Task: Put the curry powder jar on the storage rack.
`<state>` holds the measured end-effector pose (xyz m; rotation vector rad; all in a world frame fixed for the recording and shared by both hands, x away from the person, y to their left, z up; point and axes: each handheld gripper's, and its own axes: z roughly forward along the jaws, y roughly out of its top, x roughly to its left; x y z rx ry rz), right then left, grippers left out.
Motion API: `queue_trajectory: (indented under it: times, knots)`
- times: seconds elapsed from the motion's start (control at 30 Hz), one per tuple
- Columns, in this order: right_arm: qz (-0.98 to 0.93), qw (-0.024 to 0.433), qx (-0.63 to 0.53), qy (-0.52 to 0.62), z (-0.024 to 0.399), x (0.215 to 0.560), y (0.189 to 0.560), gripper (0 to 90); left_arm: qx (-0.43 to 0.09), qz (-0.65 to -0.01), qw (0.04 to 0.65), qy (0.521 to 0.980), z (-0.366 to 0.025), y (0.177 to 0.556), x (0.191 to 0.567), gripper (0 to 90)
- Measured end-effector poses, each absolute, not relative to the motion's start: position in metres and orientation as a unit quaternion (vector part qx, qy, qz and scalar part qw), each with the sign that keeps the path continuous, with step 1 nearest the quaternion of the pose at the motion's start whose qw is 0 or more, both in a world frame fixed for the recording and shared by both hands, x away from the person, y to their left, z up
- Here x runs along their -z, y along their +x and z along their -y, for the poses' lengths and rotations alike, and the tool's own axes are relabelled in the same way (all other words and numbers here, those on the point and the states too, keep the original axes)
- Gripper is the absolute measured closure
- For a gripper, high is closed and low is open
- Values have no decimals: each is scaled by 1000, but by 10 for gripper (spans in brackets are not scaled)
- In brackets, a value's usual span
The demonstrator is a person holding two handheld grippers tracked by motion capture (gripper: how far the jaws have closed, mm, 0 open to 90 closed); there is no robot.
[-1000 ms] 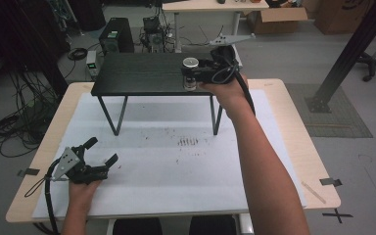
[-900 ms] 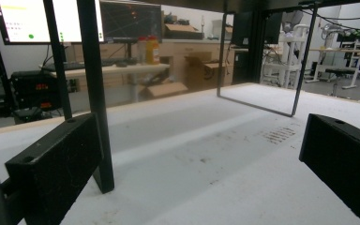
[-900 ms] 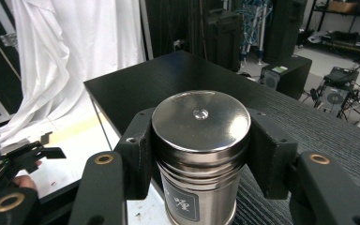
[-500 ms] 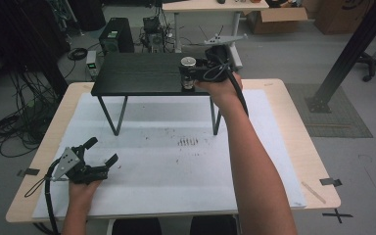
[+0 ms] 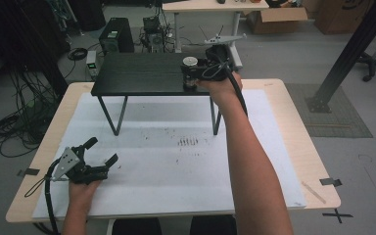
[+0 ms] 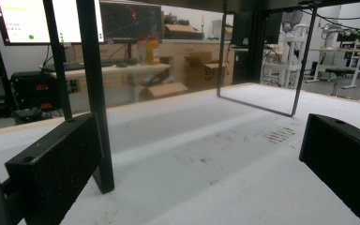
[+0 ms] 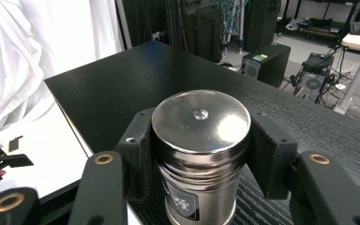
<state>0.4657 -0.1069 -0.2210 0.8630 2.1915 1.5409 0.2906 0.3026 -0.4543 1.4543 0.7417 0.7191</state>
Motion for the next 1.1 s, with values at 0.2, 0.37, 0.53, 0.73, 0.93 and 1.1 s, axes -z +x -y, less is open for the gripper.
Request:
queue_trajectory:
  times: [0.2, 0.37, 0.53, 0.73, 0.93, 1.1]
  knots:
    - [-767, 162, -542, 302, 105, 224, 466, 482, -314, -323, 628, 634, -302, 290, 454, 2]
    - [-768, 163, -541, 301, 105, 224, 466, 483, -314, -323, 628, 635, -303, 291, 454, 3]
    - [-768, 163, -542, 301, 105, 224, 466, 445, -314, -323, 628, 635, -303, 291, 454, 2]
    - [-758, 157, -551, 313, 107, 224, 465, 343, -314, -323, 628, 635, -303, 291, 454, 3]
    - [-748, 154, -560, 321, 113, 223, 462, 281, -314, -323, 628, 635, -303, 291, 454, 3]
    - [-743, 147, -570, 320, 118, 223, 460, 264, -314, -323, 628, 635, -303, 291, 454, 3]
